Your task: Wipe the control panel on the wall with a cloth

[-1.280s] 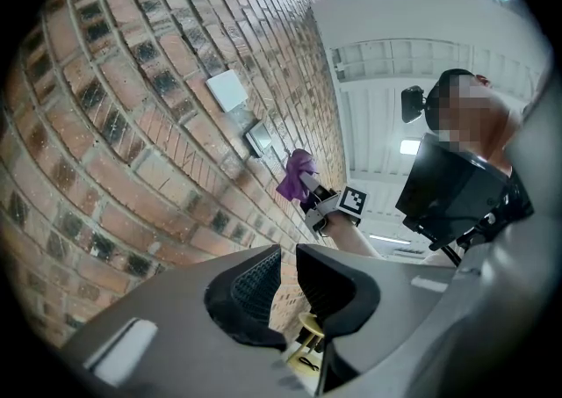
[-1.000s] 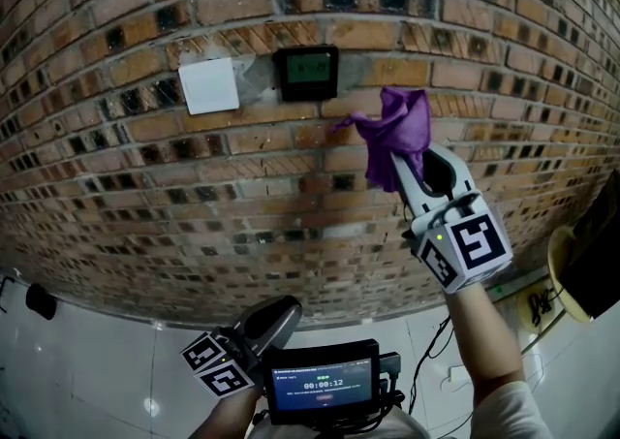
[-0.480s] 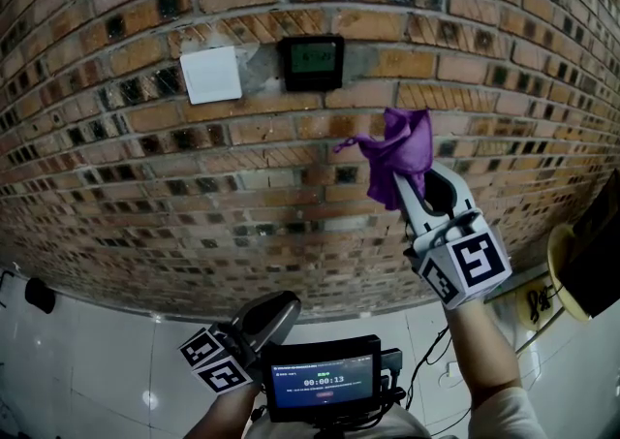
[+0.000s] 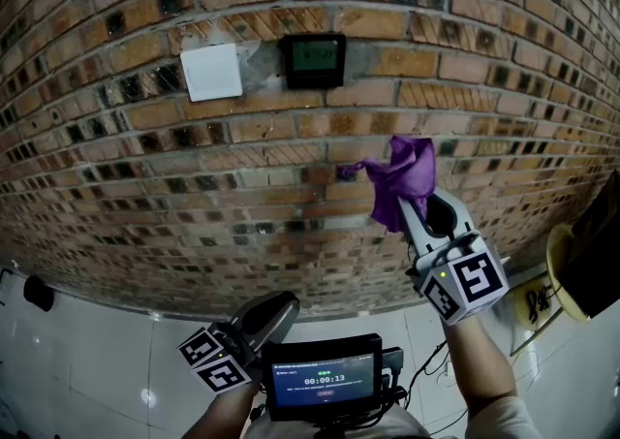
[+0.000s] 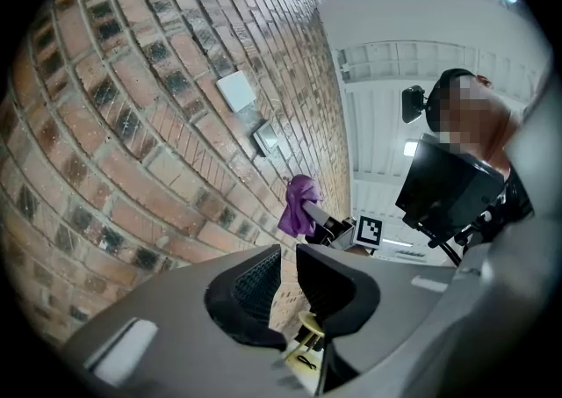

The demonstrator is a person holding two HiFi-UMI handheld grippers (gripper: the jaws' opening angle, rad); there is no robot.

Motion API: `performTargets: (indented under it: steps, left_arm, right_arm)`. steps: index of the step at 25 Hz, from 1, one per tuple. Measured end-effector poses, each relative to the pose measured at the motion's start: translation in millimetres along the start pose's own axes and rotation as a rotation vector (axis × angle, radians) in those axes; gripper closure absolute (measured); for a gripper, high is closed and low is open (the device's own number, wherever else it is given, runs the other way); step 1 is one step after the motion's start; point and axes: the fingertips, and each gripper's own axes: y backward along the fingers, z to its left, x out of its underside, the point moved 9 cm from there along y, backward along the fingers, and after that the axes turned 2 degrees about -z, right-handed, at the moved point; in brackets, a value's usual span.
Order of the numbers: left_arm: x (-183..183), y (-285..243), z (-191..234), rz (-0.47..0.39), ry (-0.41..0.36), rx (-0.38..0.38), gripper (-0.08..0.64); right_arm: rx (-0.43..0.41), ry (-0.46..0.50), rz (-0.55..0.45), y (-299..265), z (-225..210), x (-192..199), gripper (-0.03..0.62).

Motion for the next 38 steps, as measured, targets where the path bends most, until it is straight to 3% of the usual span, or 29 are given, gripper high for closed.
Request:
performTargets:
  steps: [38]
  left_arm:
    - [2,1,0,-0.010,0.003,-0.014,0.503]
  right_arm:
    - [-0.001,-0.137,0.137,54,23,58,0.494]
